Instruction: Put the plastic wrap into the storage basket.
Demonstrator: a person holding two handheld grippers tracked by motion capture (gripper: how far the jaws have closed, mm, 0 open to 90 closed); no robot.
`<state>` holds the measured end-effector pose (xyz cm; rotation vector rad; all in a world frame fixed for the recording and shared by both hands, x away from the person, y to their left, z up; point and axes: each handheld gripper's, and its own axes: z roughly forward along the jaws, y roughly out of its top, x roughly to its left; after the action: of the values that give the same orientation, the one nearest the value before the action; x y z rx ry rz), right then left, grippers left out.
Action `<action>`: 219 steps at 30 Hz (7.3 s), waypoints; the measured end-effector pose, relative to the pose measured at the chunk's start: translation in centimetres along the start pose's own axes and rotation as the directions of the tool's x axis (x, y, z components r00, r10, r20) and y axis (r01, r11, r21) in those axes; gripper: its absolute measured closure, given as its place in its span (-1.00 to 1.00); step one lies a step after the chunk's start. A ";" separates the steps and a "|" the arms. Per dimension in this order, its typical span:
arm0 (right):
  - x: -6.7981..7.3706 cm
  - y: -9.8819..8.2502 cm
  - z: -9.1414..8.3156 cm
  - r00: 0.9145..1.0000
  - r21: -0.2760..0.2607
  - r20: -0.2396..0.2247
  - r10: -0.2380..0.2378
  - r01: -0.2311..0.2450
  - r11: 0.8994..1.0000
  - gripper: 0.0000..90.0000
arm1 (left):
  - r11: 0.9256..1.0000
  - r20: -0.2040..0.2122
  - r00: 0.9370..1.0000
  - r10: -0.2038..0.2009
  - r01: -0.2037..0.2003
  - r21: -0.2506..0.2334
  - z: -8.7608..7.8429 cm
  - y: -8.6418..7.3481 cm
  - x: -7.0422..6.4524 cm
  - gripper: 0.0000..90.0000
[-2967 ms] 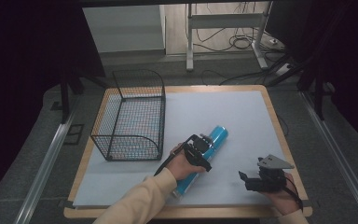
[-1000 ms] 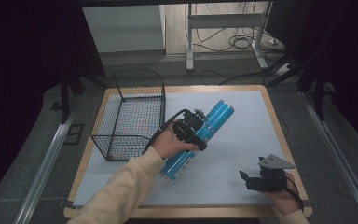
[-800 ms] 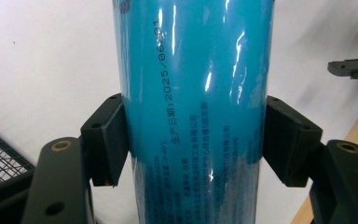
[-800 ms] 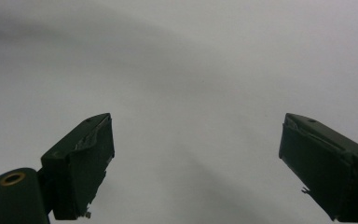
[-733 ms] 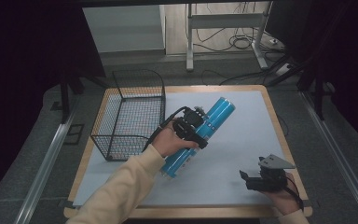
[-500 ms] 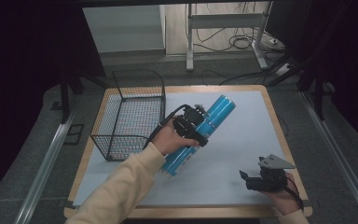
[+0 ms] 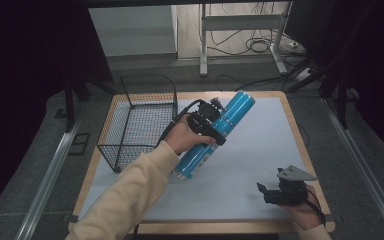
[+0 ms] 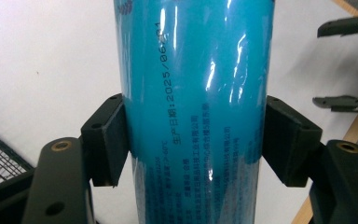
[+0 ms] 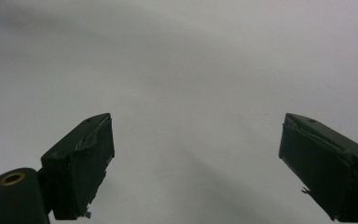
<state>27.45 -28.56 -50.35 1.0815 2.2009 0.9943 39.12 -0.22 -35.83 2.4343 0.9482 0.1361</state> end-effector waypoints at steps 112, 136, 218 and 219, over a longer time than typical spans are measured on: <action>-0.5 -0.2 0.3 1.000 0.011 0.014 0.010 -0.011 1.000 -0.77 | 0.974 -0.283 0.934 -0.220 0.228 -0.005 -2.5 -2.8 17.4 -0.29; -0.5 -0.3 0.4 1.000 0.019 0.016 0.015 -0.016 1.000 -0.77 | 0.960 -0.337 0.915 -0.223 0.266 0.087 2.1 -3.9 20.3 -0.29; 0.3 -0.1 0.2 0.999 -0.004 0.025 -0.021 0.022 1.000 -0.77 | 0.980 0.051 0.998 0.048 -0.038 -0.196 5.1 -17.6 -2.9 -0.63; 0.4 -0.1 0.2 0.999 -0.007 0.026 -0.023 0.023 1.000 -0.77 | 0.979 0.037 0.998 0.048 -0.040 -0.199 5.1 -17.8 -2.9 -0.63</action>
<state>27.33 -28.23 -50.56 1.0577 2.1827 0.9716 27.60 6.67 -48.92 2.2666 0.8219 0.1851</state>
